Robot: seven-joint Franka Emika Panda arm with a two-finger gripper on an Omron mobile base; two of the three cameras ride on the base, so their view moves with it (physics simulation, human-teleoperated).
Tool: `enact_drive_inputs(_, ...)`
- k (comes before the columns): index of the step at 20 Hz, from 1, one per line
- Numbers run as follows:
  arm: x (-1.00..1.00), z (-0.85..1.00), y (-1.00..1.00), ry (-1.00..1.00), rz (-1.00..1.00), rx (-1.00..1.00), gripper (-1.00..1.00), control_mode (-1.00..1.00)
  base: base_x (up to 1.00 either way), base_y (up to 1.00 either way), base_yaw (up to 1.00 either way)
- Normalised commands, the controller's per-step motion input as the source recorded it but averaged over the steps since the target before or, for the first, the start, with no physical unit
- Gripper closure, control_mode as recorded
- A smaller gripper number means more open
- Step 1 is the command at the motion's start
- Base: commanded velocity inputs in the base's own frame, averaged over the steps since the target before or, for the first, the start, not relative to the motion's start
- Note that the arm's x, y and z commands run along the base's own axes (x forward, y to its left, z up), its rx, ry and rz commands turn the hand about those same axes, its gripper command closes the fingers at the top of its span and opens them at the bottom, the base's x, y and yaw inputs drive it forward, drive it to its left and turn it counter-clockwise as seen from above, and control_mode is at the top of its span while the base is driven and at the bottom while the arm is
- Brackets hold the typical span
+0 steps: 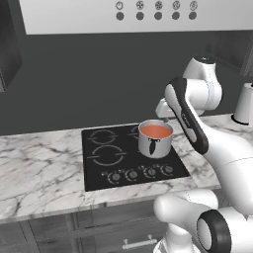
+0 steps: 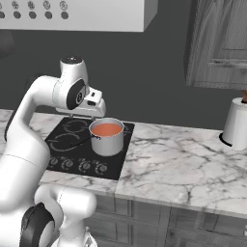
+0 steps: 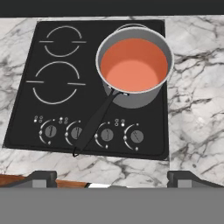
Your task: Wait until the marinara sauce is simmered to a deep red color and then turn off the stove.
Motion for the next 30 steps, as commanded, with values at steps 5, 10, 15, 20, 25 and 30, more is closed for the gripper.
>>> enact_drive_inputs(5, 0.00, 0.00, 0.00, 0.00, 0.00, 0.00, -1.00, -1.00, 0.00, 0.00, 0.00)
enact_drive_inputs(10, 0.00, 0.00, 0.00, 0.00, 0.00, 0.00, -1.00, -1.00, 0.00, 0.00, 0.00)
enact_drive_inputs(15, 0.00, 0.00, 0.00, 0.00, 0.00, 0.00, -1.00, -1.00, 0.00, 0.00, 0.00)
enact_drive_inputs(20, 0.00, 0.00, 0.00, 0.00, 0.00, 0.00, -1.00, -1.00, 0.00, 0.00, 0.00)
enact_drive_inputs(25, 0.00, 0.00, 0.00, 0.00, 0.00, 0.00, -1.00, -1.00, 0.00, 0.00, 0.00)
enact_drive_inputs(30, 0.00, 0.00, 0.00, 0.00, 0.00, 0.00, -1.00, -1.00, 0.00, 0.00, 0.00)
